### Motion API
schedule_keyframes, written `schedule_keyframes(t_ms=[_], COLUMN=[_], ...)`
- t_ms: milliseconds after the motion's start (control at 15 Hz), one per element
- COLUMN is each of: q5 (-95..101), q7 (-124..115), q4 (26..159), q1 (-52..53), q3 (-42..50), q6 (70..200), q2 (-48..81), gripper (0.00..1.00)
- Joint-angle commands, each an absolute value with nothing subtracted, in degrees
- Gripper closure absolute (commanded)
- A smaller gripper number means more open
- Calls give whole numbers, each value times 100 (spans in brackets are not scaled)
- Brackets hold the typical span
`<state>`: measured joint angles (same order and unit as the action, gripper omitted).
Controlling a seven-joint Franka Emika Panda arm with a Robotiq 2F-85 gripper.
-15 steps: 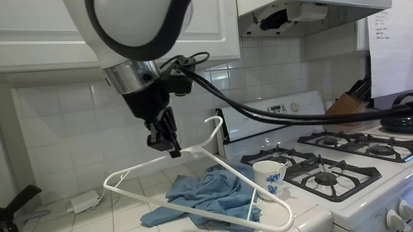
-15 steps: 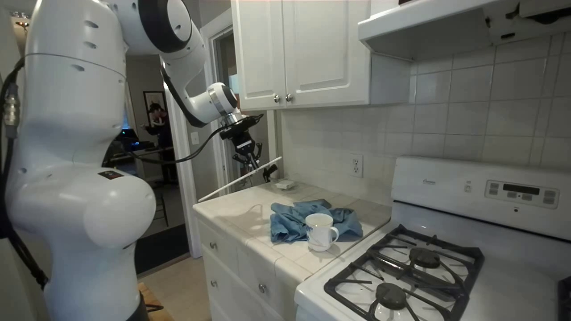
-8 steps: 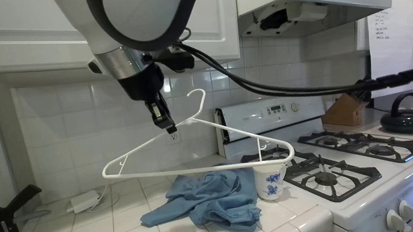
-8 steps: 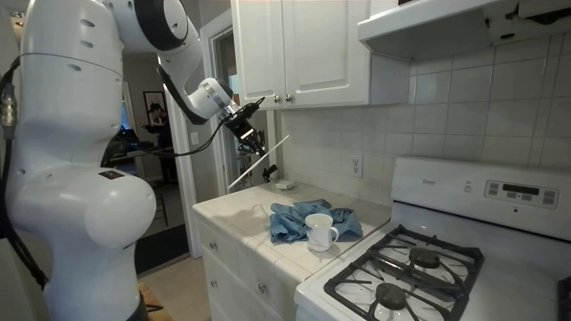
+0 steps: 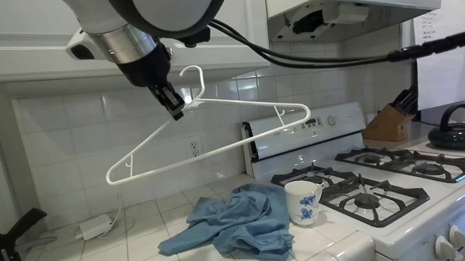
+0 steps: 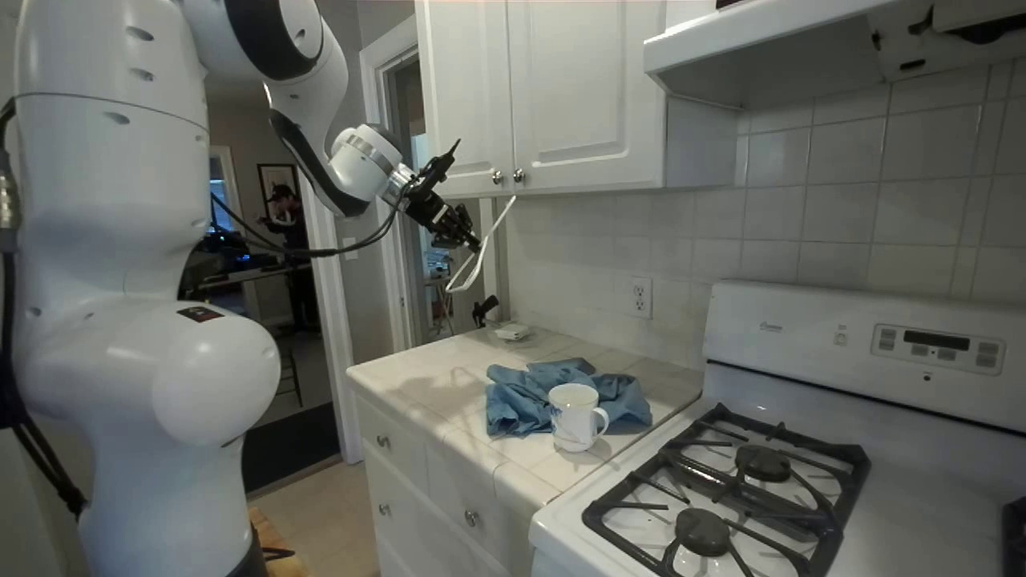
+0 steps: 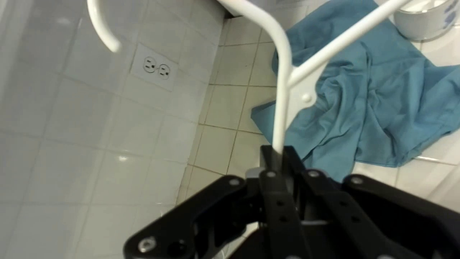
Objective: Hang the hanger on the handle of the right upper cabinet door.
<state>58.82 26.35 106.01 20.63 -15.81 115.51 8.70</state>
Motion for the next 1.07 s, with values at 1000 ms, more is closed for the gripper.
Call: schedule_keyframes(t_ms=[1000], q5=[8296], q7=[1518], q4=[11465], q1=[1941], q3=[-1788], q6=[11709], q2=[354], gripper=[92])
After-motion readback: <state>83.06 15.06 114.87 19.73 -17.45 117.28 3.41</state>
